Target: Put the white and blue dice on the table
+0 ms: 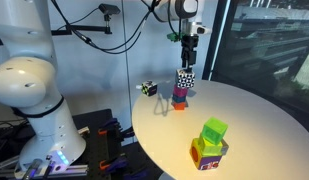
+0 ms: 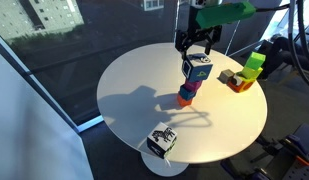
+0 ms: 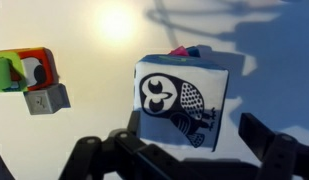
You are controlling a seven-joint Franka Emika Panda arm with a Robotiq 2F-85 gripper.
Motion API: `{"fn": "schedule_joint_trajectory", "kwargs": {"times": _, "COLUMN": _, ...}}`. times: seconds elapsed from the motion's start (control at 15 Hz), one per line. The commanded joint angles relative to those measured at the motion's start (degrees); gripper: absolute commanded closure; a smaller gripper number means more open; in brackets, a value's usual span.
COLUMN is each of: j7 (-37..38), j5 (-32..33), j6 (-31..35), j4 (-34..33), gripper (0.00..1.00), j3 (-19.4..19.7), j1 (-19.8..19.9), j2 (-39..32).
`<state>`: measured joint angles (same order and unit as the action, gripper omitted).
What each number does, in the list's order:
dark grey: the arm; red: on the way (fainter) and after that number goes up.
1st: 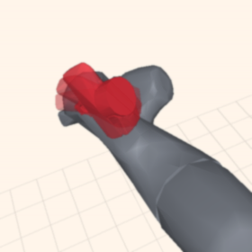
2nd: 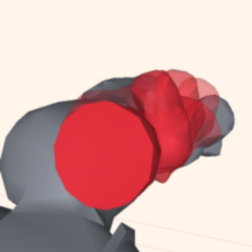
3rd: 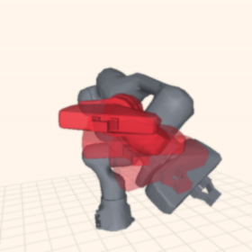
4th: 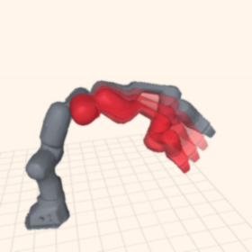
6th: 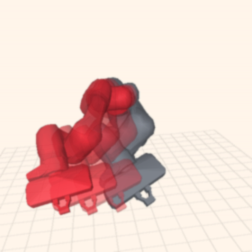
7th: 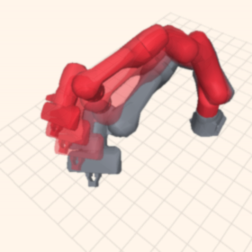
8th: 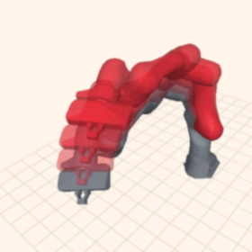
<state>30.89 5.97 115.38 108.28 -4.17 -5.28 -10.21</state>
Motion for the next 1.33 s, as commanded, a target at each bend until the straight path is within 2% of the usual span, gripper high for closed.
{"fn": "schedule_joint_trajectory", "kwargs": {"times": 0.0, "j7": 0.15, "j5": 1.39, "j6": 0.49, "j4": 0.75, "gripper": 0.00, "j3": 0.95, "j1": -0.91, "j2": 0.06}}
{"fn": "schedule_joint_trajectory", "kwargs": {"times": 0.4, "j7": 0.52, "j5": 3.06, "j6": 0.15, "j4": 1.73, "gripper": 0.00, "j3": 1.24, "j1": -1.08, "j2": -0.25}}
{"fn": "schedule_joint_trajectory", "kwargs": {"times": 0.47, "j7": 0.62, "j5": 3.40, "j6": 0.00, "j4": 1.80, "gripper": 0.11, "j3": 1.30, "j1": -1.11, "j2": -0.30}}
{"fn": "schedule_joint_trajectory", "kwargs": {"times": 0.53, "j7": 0.64, "j5": 3.70, "j6": 0.01, "j4": 1.88, "gripper": 0.26, "j3": 1.35, "j1": -1.15, "j2": -0.32}}
{"fn": "schedule_joint_trajectory", "kwargs": {"times": 0.8, "j7": 0.75, "j5": 4.29, "j6": -0.78, "j4": 1.62, "gripper": 0.58, "j3": 1.41, "j1": -1.24, "j2": -0.12}}
{"fn": "schedule_joint_trajectory", "kwargs": {"times": 0.87, "j7": 0.97, "j5": 4.38, "j6": -1.02, "j4": 1.56, "gripper": 0.63, "j3": 1.41, "j1": -1.29, "j2": 0.08}}
{"fn": "schedule_joint_trajectory", "kwargs": {"times": 1.0, "j7": 1.21, "j5": 4.43, "j6": -1.56, "j4": 1.57, "gripper": 0.66, "j3": 1.37, "j1": -1.41, "j2": 0.60}}
{"fn": "schedule_joint_trajectory", "kwargs": {"times": 1.2, "j7": 1.03, "j5": 4.00, "j6": -2.89, "j4": 1.65, "gripper": 0.84, "j3": 1.19, "j1": -1.57, "j2": 1.81}}
{"fn": "schedule_joint_trajectory", "kwargs": {"times": 1.27, "j7": 0.95, "j5": 3.85, "j6": -3.40, "j4": 1.66, "gripper": 0.87, "j3": 1.12, "j1": -1.63, "j2": 2.28}}
